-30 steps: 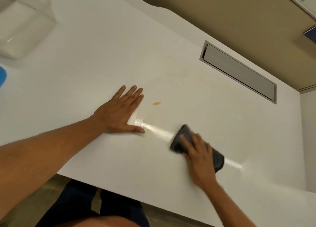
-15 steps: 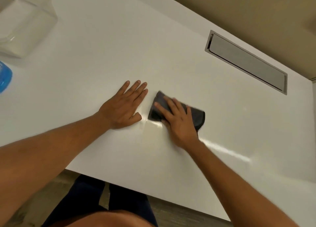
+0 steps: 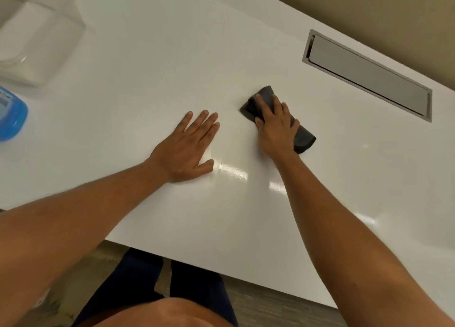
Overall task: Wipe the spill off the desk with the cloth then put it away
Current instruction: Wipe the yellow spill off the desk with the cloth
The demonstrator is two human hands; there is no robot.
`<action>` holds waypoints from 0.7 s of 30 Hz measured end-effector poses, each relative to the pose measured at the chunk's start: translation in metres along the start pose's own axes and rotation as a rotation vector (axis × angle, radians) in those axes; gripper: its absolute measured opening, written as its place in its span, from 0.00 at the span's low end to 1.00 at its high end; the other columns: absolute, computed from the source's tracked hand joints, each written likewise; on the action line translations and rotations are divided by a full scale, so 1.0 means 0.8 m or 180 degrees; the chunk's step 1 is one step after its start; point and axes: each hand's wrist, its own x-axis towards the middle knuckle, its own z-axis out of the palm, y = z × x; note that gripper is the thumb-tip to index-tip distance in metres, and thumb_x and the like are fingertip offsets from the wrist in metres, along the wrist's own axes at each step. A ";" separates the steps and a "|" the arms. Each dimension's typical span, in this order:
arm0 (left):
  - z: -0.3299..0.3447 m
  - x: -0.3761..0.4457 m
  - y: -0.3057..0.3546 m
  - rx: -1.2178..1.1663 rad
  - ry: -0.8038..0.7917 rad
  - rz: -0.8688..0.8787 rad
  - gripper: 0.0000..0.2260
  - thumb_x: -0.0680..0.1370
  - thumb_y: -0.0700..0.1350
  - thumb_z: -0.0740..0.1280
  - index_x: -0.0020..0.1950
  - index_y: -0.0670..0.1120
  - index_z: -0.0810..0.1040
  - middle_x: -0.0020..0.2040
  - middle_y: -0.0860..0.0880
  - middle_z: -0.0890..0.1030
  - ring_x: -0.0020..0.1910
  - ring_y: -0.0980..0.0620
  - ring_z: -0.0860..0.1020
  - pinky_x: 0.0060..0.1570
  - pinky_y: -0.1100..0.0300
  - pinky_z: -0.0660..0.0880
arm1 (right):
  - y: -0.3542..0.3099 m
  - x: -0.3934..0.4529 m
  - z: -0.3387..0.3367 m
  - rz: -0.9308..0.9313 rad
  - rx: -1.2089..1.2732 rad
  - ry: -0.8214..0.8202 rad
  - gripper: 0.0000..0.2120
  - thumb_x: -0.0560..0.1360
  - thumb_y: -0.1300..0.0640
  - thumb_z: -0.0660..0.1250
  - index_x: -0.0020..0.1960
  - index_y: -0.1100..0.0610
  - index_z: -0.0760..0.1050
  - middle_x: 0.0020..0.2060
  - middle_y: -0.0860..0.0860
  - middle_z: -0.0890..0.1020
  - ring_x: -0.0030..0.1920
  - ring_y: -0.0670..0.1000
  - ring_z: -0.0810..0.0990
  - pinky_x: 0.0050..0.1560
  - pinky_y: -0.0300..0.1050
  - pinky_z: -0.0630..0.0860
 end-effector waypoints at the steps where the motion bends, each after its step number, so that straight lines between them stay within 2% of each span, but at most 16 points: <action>1: 0.000 0.000 0.000 -0.0001 0.0007 -0.0002 0.39 0.83 0.64 0.49 0.86 0.39 0.53 0.88 0.39 0.52 0.87 0.39 0.51 0.84 0.37 0.51 | -0.006 -0.003 0.002 -0.0054 -0.0060 0.0006 0.27 0.87 0.48 0.56 0.83 0.37 0.54 0.83 0.53 0.58 0.83 0.58 0.54 0.77 0.71 0.55; 6: 0.001 -0.001 -0.002 -0.0030 -0.0008 -0.0011 0.39 0.83 0.65 0.48 0.86 0.39 0.52 0.88 0.40 0.50 0.88 0.40 0.49 0.85 0.37 0.51 | -0.004 -0.117 0.017 -0.0839 -0.0164 -0.0133 0.26 0.88 0.48 0.56 0.83 0.37 0.53 0.85 0.51 0.54 0.84 0.58 0.52 0.79 0.70 0.51; 9: 0.003 0.000 -0.002 -0.0087 0.0015 -0.0062 0.36 0.85 0.63 0.45 0.86 0.40 0.53 0.88 0.41 0.51 0.88 0.41 0.50 0.85 0.38 0.51 | 0.008 -0.221 0.024 -0.0843 -0.0152 -0.0407 0.27 0.88 0.48 0.55 0.83 0.35 0.48 0.86 0.49 0.49 0.85 0.56 0.45 0.81 0.70 0.48; 13: 0.003 0.001 0.001 -0.0164 0.0010 -0.0122 0.40 0.85 0.69 0.38 0.87 0.41 0.52 0.88 0.42 0.50 0.88 0.43 0.48 0.85 0.39 0.51 | 0.011 -0.345 0.033 -0.0918 -0.0237 -0.0697 0.36 0.84 0.56 0.58 0.83 0.34 0.44 0.85 0.48 0.46 0.85 0.56 0.40 0.79 0.71 0.47; 15: 0.001 0.002 0.000 -0.0198 -0.0047 -0.0094 0.44 0.83 0.72 0.37 0.87 0.41 0.51 0.88 0.43 0.49 0.88 0.43 0.47 0.85 0.39 0.50 | 0.000 -0.356 0.035 -0.0909 -0.0255 -0.0866 0.38 0.82 0.56 0.57 0.83 0.34 0.43 0.85 0.49 0.44 0.85 0.58 0.38 0.79 0.72 0.45; 18: 0.001 0.003 -0.001 -0.0224 -0.0088 -0.0052 0.47 0.81 0.76 0.38 0.87 0.41 0.50 0.88 0.42 0.48 0.88 0.43 0.46 0.85 0.38 0.48 | -0.019 -0.321 0.033 -0.0917 -0.0160 -0.0787 0.31 0.84 0.51 0.49 0.83 0.34 0.42 0.86 0.50 0.46 0.84 0.59 0.40 0.80 0.74 0.45; 21: 0.002 0.003 -0.002 -0.0242 -0.0110 -0.0027 0.50 0.79 0.78 0.41 0.87 0.41 0.49 0.88 0.42 0.47 0.88 0.43 0.45 0.86 0.39 0.47 | -0.032 -0.240 0.031 -0.0410 0.0008 -0.0256 0.32 0.86 0.53 0.58 0.83 0.35 0.46 0.85 0.51 0.51 0.85 0.60 0.47 0.79 0.73 0.50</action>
